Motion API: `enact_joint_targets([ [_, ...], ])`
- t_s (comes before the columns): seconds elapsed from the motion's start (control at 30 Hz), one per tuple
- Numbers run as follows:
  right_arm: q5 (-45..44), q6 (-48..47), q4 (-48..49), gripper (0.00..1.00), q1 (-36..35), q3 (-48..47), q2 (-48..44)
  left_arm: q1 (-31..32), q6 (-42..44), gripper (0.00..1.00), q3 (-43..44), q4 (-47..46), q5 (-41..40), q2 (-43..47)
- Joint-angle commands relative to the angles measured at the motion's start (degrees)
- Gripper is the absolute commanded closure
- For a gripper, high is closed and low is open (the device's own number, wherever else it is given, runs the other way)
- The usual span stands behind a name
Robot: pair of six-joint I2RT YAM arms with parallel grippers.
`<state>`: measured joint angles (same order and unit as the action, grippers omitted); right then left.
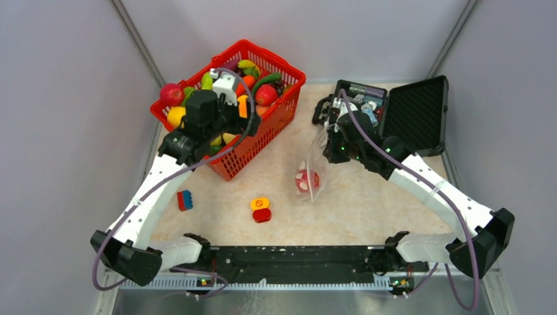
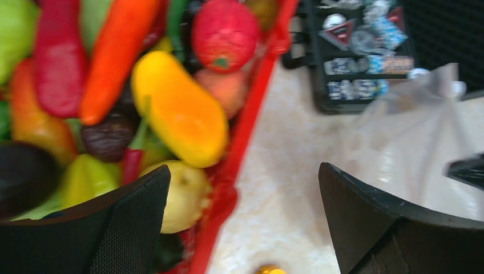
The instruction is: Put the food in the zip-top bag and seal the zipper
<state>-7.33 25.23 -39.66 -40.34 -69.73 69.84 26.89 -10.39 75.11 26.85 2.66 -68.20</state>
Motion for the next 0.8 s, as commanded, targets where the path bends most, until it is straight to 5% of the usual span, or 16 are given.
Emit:
enact_joint_targets([
  [0.0, 1.3, 0.6, 2.7, 1.0, 0.2, 0.1, -1.0, -6.0, 8.7, 0.05, 5.7, 6.8, 2.6, -2.8],
  [0.1, 1.7, 0.7, 3.2, 1.0, 0.2, 0.4, -1.1, -10.6, 9.9, 0.22, 9.4, 10.6, 6.2, -6.6],
  [0.47, 2.7, 0.6, 3.7, 1.0, 0.3, 1.0, -1.5, -15.1, 16.9, 0.46, 10.9, 9.0, 6.3, -13.2],
  [0.77, 2.9, 0.8, 3.9, 1.0, 0.2, 1.4, -1.5, -15.4, 20.8, 0.52, 11.7, 7.3, 7.2, -15.3],
])
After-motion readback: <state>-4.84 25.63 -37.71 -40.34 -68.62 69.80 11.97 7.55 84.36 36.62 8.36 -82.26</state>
